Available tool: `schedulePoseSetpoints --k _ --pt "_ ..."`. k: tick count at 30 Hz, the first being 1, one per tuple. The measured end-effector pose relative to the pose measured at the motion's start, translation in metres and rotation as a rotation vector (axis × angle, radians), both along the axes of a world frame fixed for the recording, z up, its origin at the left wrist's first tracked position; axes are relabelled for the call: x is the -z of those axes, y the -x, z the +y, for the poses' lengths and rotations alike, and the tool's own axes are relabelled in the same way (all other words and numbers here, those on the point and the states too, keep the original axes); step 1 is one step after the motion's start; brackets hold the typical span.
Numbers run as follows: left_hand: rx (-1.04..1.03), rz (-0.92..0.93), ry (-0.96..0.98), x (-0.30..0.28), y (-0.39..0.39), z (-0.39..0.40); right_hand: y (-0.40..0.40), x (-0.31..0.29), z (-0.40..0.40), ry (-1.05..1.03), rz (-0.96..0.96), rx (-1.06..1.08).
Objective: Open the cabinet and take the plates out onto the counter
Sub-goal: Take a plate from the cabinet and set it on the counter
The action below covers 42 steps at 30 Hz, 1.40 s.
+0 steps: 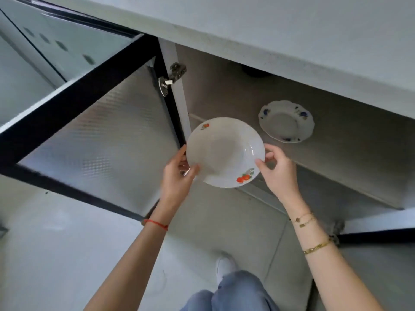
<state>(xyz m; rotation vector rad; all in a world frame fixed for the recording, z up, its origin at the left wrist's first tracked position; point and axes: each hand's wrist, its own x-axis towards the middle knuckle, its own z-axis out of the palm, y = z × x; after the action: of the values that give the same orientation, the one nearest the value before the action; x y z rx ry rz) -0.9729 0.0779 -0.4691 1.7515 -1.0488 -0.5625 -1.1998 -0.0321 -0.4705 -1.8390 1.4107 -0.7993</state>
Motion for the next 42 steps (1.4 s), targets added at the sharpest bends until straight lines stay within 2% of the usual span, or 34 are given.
schedulePoseSetpoints --k 8,14,19,30,42 --pt "-0.056 0.098 -0.085 -0.152 0.04 0.128 0.035 -0.151 0.128 -0.087 0.0 0.0" --pt "-0.054 0.047 -0.095 -0.279 0.069 0.21 0.064 -0.268 0.209 -0.103 -0.032 -0.008" --pt "-0.039 0.004 -0.057 -0.356 0.09 0.262 0.09 -0.341 0.267 -0.05 -0.071 0.01" --pt "-0.053 0.011 -0.033 -0.422 0.153 0.306 0.151 -0.417 0.311 -0.006 -0.115 0.007" --pt "-0.087 -0.007 -0.016 -0.439 0.177 0.29 0.175 -0.436 0.283 0.013 -0.089 -0.072"
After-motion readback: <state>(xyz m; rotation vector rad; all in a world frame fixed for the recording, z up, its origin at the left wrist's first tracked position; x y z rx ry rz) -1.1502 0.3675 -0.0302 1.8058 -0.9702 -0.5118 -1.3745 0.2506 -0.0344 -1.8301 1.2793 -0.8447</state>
